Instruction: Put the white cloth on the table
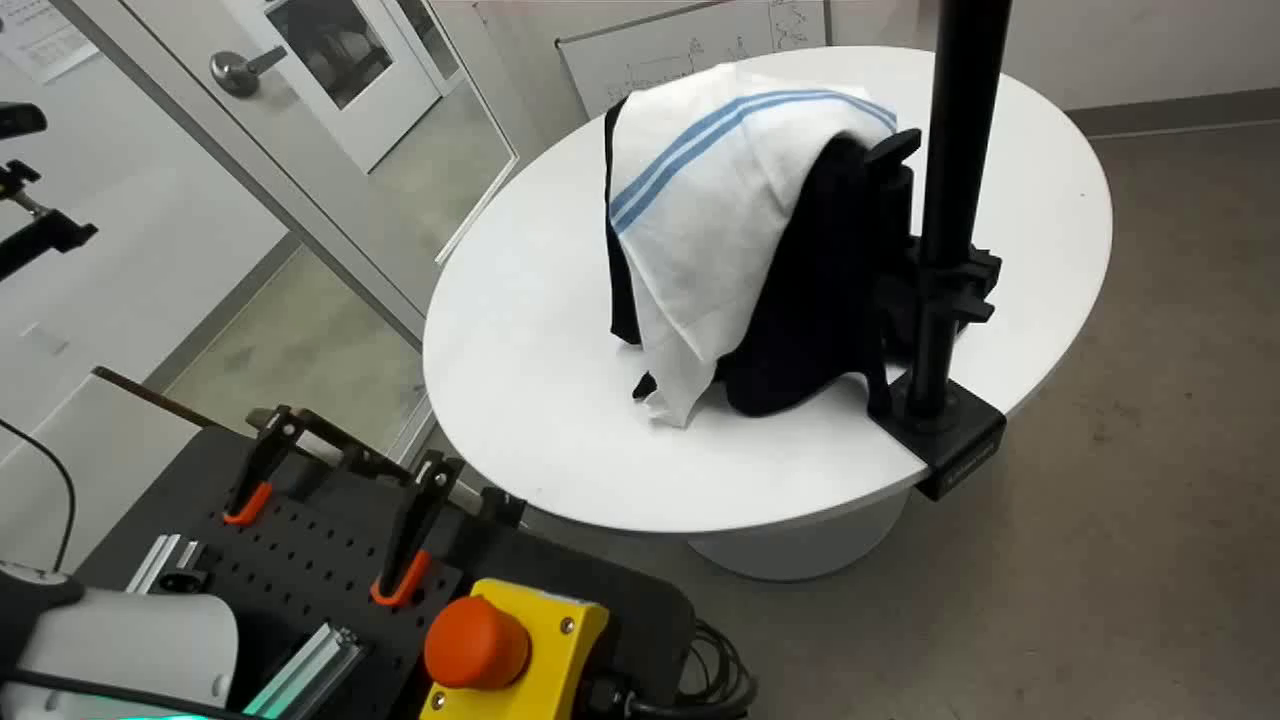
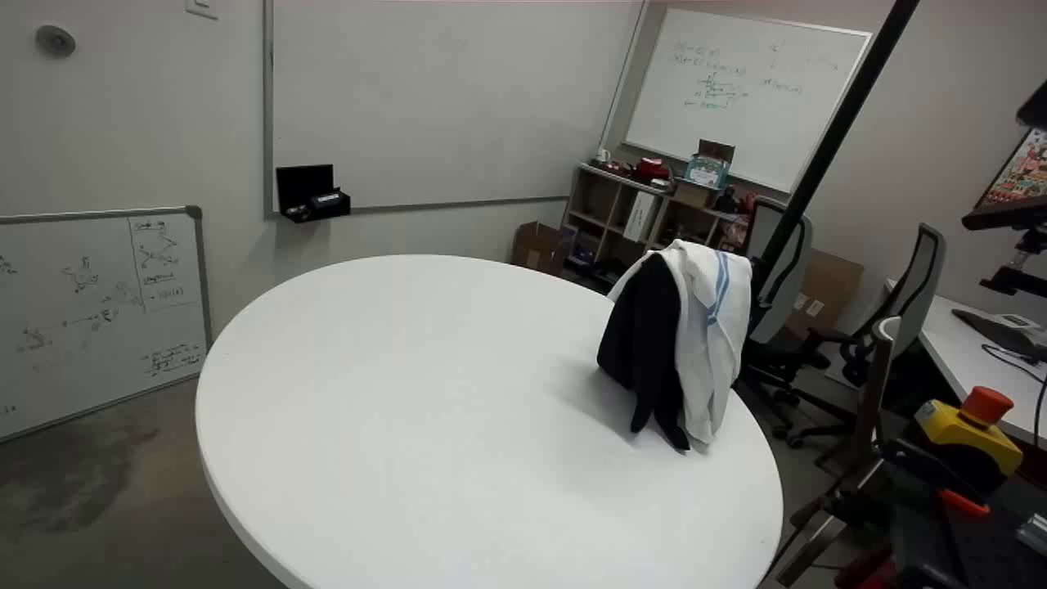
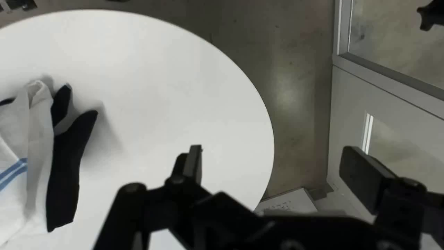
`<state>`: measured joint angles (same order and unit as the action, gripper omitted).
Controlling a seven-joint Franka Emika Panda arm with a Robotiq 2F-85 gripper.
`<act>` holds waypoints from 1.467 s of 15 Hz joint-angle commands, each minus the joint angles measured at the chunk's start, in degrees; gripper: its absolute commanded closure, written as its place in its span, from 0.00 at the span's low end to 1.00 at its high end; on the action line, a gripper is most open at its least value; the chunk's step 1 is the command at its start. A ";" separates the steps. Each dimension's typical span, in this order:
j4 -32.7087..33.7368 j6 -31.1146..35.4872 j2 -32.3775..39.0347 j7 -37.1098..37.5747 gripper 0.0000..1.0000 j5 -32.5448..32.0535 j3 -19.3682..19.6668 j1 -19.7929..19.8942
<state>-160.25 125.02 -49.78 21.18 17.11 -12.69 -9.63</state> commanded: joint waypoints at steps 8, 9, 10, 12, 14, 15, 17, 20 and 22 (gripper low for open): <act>3.78 2.68 3.95 0.30 0.00 -2.38 2.17 6.89; 4.33 3.84 4.74 0.59 0.00 -2.96 2.63 8.52; 5.16 5.17 5.93 0.98 0.00 -3.82 3.28 10.63; 6.63 7.92 8.31 1.81 0.00 -5.70 4.41 14.74; 7.98 10.75 11.15 2.85 0.00 -8.04 5.15 18.69; 8.52 12.24 12.55 3.41 0.00 -9.23 5.42 20.44; 9.48 16.06 15.99 4.47 0.00 -11.66 6.14 23.87; 11.79 20.83 23.74 2.17 0.00 -10.92 10.00 24.96; 13.86 22.39 29.10 1.61 0.00 -10.69 12.20 25.28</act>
<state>-151.15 144.78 -29.99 23.42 6.56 -3.48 15.74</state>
